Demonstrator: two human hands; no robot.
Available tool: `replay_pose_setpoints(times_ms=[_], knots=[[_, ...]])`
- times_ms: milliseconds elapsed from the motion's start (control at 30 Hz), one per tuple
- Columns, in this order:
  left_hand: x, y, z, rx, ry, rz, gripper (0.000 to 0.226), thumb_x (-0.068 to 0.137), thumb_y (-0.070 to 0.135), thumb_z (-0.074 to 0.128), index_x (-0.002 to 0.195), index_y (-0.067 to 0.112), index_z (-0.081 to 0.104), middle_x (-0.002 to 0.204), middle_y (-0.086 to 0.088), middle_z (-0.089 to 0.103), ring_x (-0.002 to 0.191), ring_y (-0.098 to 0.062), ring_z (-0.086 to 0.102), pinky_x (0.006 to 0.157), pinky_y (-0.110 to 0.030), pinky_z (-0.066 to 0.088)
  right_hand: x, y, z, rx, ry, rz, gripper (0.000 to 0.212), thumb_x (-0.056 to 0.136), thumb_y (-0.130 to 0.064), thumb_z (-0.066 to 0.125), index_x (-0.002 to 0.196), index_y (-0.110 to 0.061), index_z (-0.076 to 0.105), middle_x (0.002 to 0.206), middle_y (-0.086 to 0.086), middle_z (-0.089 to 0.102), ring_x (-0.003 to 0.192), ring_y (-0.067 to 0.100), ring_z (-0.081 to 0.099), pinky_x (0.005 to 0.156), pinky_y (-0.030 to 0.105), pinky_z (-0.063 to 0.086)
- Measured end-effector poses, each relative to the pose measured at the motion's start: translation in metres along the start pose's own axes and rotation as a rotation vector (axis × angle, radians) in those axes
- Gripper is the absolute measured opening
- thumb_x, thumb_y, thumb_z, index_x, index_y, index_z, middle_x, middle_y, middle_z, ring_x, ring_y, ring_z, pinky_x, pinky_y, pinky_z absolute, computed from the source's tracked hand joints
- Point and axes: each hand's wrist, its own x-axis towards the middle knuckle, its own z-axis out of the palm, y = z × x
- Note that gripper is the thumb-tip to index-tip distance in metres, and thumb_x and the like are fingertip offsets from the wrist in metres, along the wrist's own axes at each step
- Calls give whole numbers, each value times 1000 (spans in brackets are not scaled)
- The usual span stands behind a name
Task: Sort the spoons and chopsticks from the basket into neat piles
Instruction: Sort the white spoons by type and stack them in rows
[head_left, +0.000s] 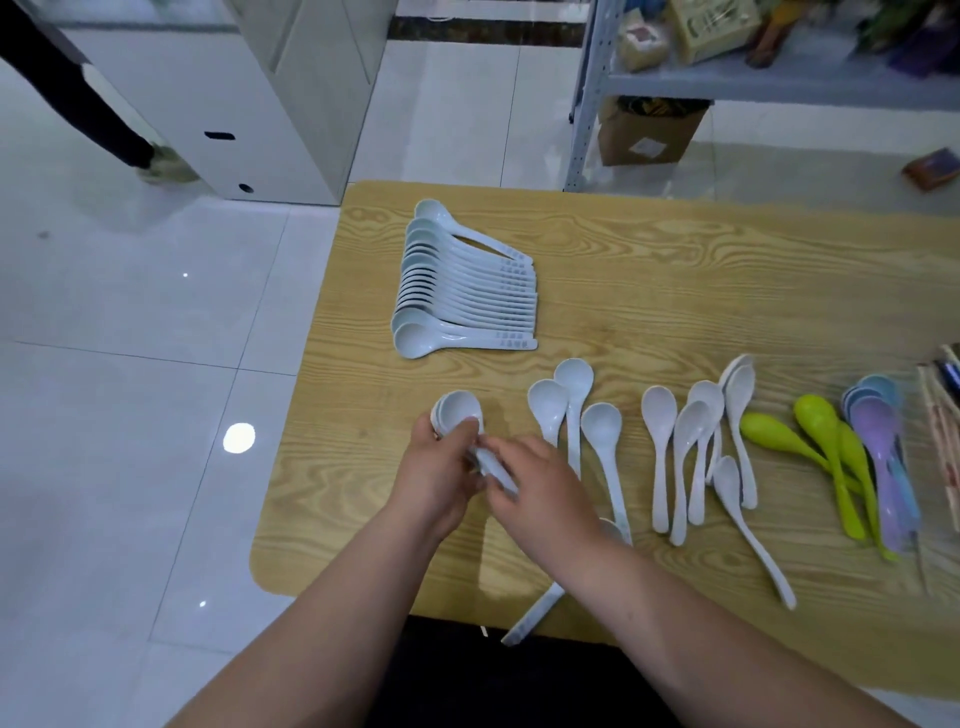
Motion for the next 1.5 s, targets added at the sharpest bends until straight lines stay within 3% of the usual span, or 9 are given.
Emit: replay_pose_setpoints(times_ms=[100,200,367,500,733,867,1033,1267,1500], knots=[[4,-3,-6,-94,91,37,31,96,-3,47,124,10,48,110,-20,62,78,-27,66,60,-39,59,2,-7,2,74,-75,22,43,90,-34,68,131,-35,55,120,-12,50,109,4,57,95,30,50],[15,3,-18,-257,108,8,36,95,-7,43,128,9,46,113,-20,59,87,-30,64,82,-63,57,10,-9,-5,62,-226,149,35,94,-51,60,125,-39,47,119,-13,55,102,2,60,87,28,50],[30,20,-31,-474,93,17,38,96,-8,41,126,16,45,122,-19,57,99,-31,71,80,-56,58,24,-17,-3,156,-443,271,24,102,-48,47,119,-31,50,95,-2,68,78,12,64,74,39,57],[47,35,-47,-269,68,64,40,89,-11,43,125,6,47,116,-23,57,93,-32,73,89,-54,56,44,-12,-5,-142,-334,72,23,103,-44,42,118,-30,53,88,-5,65,74,12,58,68,38,47],[78,55,-71,703,84,447,25,81,9,68,99,25,62,90,11,70,74,5,62,62,-11,47,88,21,-8,-626,40,-360,40,94,-34,46,117,-10,67,87,8,62,66,28,60,53,35,47],[104,58,-77,885,97,606,21,82,18,75,95,27,62,95,12,63,81,-3,61,65,-19,47,113,31,-4,-714,132,-417,36,92,-28,46,110,-6,69,81,11,55,63,28,54,50,36,47],[121,56,-80,1010,107,677,33,84,20,76,112,26,61,111,6,45,84,10,52,76,-8,43,131,40,1,-764,214,-385,35,91,-25,48,110,-8,71,83,12,59,68,33,57,57,38,47],[132,63,-71,1074,136,778,35,83,17,75,109,9,52,109,1,43,91,-23,56,76,-35,52,137,45,9,-745,271,-299,35,83,-17,73,117,-12,70,91,10,59,84,33,58,67,41,51],[148,78,-69,1024,151,637,39,81,27,79,103,21,47,109,-2,55,81,-10,56,62,-18,41,155,37,9,-691,357,-293,25,84,-11,69,109,-11,68,90,11,57,85,33,55,68,42,52]])
